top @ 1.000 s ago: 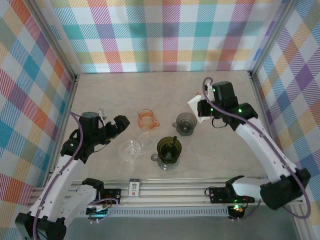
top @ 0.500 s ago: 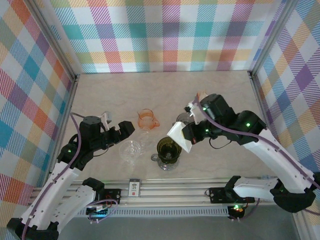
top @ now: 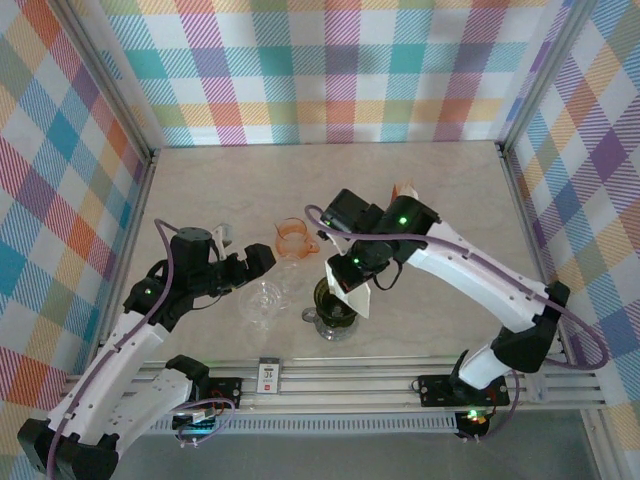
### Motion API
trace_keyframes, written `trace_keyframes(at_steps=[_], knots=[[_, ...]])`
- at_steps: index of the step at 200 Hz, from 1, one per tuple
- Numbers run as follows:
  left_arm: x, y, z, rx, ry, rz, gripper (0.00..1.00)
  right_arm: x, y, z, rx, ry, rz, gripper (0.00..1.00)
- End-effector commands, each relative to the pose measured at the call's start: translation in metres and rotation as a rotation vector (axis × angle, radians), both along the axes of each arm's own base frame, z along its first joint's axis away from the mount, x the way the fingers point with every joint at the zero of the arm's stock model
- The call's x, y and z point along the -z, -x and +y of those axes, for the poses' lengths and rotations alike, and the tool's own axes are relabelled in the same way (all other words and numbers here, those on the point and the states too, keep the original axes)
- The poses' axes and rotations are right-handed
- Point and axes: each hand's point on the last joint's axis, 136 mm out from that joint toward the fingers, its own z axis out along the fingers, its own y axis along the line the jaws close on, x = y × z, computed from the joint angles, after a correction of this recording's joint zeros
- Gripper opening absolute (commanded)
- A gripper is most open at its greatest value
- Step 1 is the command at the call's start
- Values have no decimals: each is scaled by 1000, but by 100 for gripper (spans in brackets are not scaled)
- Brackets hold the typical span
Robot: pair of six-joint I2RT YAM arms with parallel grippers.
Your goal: Place the coffee filter in the dripper
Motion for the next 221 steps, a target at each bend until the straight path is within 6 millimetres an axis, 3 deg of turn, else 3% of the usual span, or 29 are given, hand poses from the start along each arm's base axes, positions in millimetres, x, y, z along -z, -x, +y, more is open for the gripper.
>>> trace_keyframes(at_steps=[1,56,95,134,148,181,221], knots=[[-18,5,-6,47,23,-48,100,4,1,3,-34,40,1,1],[-13,9,-5,55,20,-53,100,35,-5,28,-52,44,44,1],[-13,7,-7,55,27,-49,100,57,-3,29,-42,58,75,4],[-14,6,-8,50,40,-48,100,65,-1,28,-31,41,78,11],[-14,6,-8,49,46,-46,100,62,-1,29,-31,26,72,18],[-16,6,-12,50,72,-35,100,43,-3,28,-27,-43,14,46],[-23,8,-23,76,84,-46,93,17,-5,17,17,-124,-64,67]])
